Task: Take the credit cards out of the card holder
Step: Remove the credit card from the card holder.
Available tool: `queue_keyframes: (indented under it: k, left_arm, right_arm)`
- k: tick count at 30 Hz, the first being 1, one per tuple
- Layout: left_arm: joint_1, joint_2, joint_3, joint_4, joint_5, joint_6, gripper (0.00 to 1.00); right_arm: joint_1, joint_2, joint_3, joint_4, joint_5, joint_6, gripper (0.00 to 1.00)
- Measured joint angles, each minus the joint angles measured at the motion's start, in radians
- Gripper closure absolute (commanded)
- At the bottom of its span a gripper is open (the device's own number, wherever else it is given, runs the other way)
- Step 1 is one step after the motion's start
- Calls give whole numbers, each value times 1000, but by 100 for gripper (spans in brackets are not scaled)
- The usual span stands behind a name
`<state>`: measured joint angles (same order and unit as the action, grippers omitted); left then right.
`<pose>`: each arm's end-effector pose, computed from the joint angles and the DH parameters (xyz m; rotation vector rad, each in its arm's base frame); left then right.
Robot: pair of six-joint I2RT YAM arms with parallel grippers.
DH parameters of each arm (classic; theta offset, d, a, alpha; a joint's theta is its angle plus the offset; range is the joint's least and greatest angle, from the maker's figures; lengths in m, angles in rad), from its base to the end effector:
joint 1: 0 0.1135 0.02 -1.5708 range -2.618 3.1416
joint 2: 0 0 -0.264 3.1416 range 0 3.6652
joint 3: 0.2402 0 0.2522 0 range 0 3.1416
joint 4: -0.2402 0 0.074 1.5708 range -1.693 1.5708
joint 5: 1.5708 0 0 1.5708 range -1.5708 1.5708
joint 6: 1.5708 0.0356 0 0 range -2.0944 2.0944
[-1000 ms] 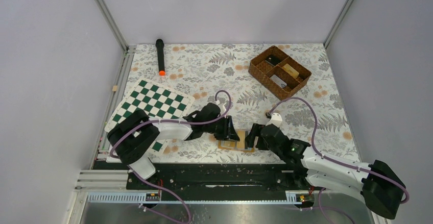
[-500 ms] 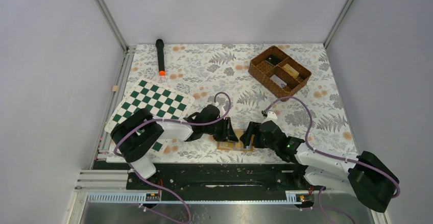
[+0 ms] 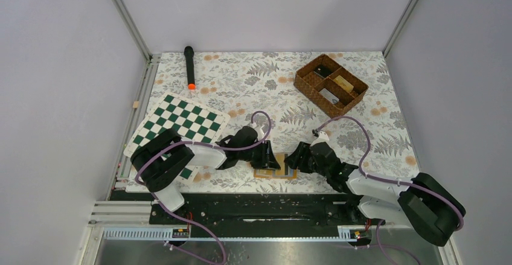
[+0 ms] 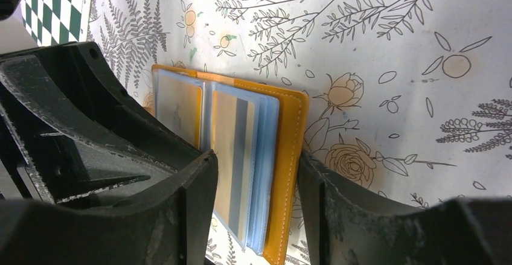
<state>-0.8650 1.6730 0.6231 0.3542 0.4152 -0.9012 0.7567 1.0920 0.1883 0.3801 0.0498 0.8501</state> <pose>0.1854 -0.2397 0.1252 0.2084 2.5958 -1.2833 0.1408 0.1305 0.1377 0.1361 2.2252 0.8877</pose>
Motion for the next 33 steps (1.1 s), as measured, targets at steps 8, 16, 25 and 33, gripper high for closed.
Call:
queue_keyframes:
  k: [8,16,25,33]
  left_arm:
    - [4,-1,-11,13,0,-13,68]
    - [27,-50,-46,2,-4,-13,65]
    - [50,-40,-61,39,-5,-17,64]
    - [50,-25,-76,80,-8,-27,62]
  right_arm:
    - [-26,64,-7,55,-18,-1,80]
    - [-50,107,-56,184,-62,8,97]
    - [-71,187,-84,335,-115,17,100]
    - [-87,223,-101,411,-138,28,100]
